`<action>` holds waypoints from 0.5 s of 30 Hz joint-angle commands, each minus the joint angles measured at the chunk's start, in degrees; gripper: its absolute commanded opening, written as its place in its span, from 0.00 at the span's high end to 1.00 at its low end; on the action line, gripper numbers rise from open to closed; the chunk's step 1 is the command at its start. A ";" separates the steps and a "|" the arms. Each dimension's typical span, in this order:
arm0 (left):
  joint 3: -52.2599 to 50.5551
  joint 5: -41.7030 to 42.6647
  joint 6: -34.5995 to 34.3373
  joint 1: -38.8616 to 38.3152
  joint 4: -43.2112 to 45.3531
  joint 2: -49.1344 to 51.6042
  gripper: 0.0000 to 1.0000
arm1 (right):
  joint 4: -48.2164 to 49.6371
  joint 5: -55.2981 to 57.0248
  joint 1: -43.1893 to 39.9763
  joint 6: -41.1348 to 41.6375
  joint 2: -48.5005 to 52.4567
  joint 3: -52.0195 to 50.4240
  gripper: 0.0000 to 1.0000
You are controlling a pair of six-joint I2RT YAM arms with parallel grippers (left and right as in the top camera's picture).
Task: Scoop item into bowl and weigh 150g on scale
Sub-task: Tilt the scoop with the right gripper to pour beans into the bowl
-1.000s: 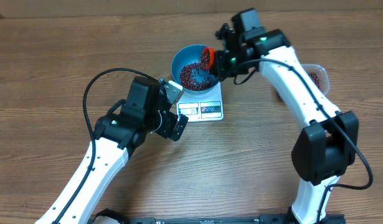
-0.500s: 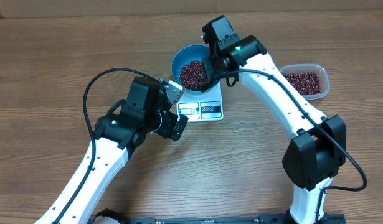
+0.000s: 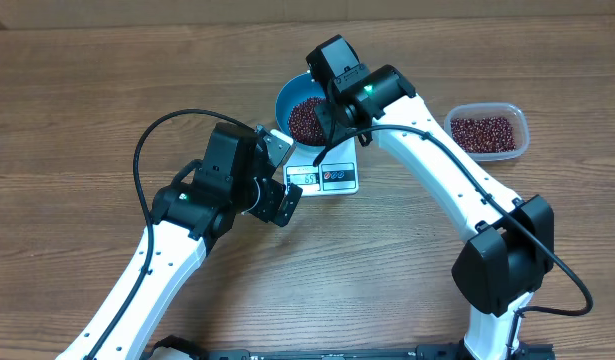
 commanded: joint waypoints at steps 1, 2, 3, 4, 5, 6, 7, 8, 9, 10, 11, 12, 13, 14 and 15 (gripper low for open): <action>-0.20 -0.31 -0.35 -0.35 0.20 0.44 0.00 | 0.33 -3.69 -0.76 -0.28 -3.02 1.88 0.96; -0.20 -0.31 -0.35 -0.35 0.20 0.44 0.00 | 0.57 -6.95 -1.66 -0.28 -3.56 1.88 0.96; -0.17 -0.31 -0.35 -0.35 0.20 0.44 0.01 | 0.57 -7.74 -1.99 -0.28 -3.80 1.88 0.96; -0.17 -0.31 -0.35 -0.35 0.20 0.44 0.00 | 0.50 -8.81 -2.84 -0.28 -4.42 1.88 0.96; -0.20 -0.28 -0.35 -0.35 0.22 0.44 0.01 | 0.46 -9.40 -3.23 -0.28 -4.76 1.88 0.96; -0.17 -0.28 -0.35 -0.35 0.20 0.44 0.00 | 0.46 -10.16 -3.69 -0.28 -5.22 1.88 0.96; -0.20 -0.31 -0.35 -0.35 0.20 0.44 0.00 | 0.55 -10.99 -4.13 -0.28 -5.68 1.88 0.96; -0.20 -0.31 -0.35 -0.35 0.20 0.44 0.00 | 0.68 -11.06 -4.37 -0.31 -5.97 1.88 0.96; -0.20 -0.31 -0.35 -0.35 0.20 0.44 0.00 | 0.72 -11.04 -4.37 -0.35 -5.97 1.88 0.96; -0.20 -0.31 -0.35 -0.35 0.20 0.44 0.00 | 0.68 -11.02 -4.17 -0.39 -5.95 1.86 0.96; -0.17 -0.28 -0.33 -0.35 0.20 0.44 0.00 | -0.11 -9.33 -3.32 -1.18 -5.92 1.70 0.96; -0.20 -0.31 -0.35 -0.35 0.20 0.44 0.00 | -0.61 -7.50 -2.82 -1.14 -5.92 1.70 0.96; -0.20 -0.31 -0.35 -0.35 0.20 0.44 0.00 | -0.81 -5.99 -2.40 -1.11 -5.92 1.70 0.96; -0.17 -0.31 -0.35 -0.35 0.20 0.44 0.00 | -0.85 -4.63 -2.03 -1.11 -5.95 1.73 0.96; -0.20 -0.28 -0.33 -0.35 0.20 0.44 0.00 | -0.81 -4.31 -1.99 -1.11 -5.95 1.73 0.96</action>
